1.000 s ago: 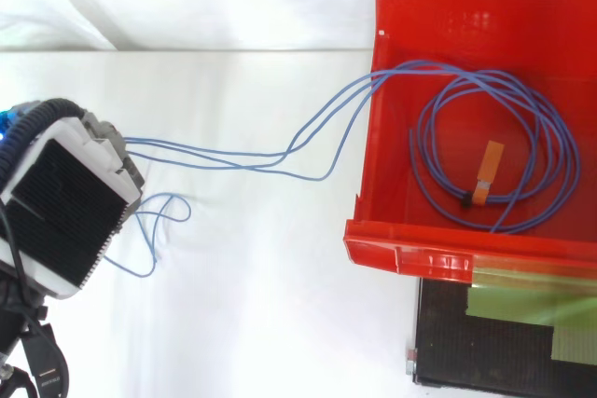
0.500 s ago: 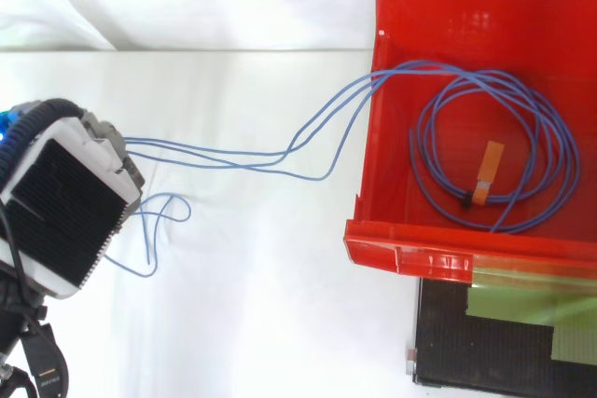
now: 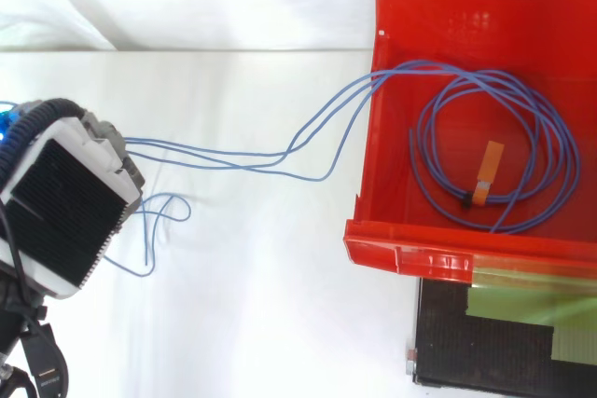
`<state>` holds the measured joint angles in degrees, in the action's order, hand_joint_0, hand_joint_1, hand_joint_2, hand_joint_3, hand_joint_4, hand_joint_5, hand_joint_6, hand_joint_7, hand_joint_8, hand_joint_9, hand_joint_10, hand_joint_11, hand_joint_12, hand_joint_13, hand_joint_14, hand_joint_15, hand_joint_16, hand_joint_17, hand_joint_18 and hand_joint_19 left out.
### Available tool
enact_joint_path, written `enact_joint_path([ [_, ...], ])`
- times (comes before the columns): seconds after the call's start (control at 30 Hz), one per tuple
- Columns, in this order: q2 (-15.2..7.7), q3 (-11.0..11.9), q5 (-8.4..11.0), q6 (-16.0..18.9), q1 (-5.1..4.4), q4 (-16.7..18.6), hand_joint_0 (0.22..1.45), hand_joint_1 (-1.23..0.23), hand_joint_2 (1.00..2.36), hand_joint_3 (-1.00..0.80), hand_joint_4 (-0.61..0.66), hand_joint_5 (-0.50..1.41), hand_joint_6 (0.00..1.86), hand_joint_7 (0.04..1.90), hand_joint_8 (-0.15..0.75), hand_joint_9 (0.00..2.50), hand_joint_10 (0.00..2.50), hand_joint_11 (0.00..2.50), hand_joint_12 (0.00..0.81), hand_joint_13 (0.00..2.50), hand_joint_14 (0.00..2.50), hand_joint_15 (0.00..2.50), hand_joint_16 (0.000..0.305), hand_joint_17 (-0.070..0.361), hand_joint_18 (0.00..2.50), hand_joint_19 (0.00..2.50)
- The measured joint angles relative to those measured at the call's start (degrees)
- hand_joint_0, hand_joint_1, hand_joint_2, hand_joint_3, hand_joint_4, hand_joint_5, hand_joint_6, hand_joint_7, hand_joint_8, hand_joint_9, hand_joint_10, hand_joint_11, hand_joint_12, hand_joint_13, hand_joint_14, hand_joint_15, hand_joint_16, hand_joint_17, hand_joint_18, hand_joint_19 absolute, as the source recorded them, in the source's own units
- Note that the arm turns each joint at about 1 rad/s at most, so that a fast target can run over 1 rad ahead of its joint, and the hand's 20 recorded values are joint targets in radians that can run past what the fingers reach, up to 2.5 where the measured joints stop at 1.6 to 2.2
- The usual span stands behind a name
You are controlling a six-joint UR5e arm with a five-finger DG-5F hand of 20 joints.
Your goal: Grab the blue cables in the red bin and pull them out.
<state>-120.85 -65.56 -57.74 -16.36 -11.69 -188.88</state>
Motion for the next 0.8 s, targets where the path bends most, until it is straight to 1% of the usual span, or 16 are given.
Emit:
enact_joint_path([
  [0.27, 0.0, 0.0, 0.00, 0.1, 0.00, 0.0, 0.87, -1.05, 1.00, -0.96, 0.22, 0.87, 0.46, 0.63, 0.263, 0.86, 0.03, 0.72, 0.327, 0.66, 0.02, 0.48, 0.045, 0.101, 0.47, 0.59],
  [0.63, 0.0, 0.0, -0.08, 0.1, 0.00, 0.1, 0.92, -1.07, 1.00, -0.91, 0.20, 0.85, 0.55, 0.59, 0.264, 0.86, 0.03, 0.72, 0.325, 0.66, 0.02, 0.48, 0.044, 0.100, 0.47, 0.58],
  [0.8, 0.0, 0.0, -0.14, 0.1, 0.00, 0.1, 0.93, -1.07, 1.00, -0.91, 0.20, 0.84, 0.58, 0.57, 0.260, 0.90, 0.03, 0.77, 0.327, 0.81, 0.03, 0.60, 0.044, 0.098, 0.51, 0.58],
])
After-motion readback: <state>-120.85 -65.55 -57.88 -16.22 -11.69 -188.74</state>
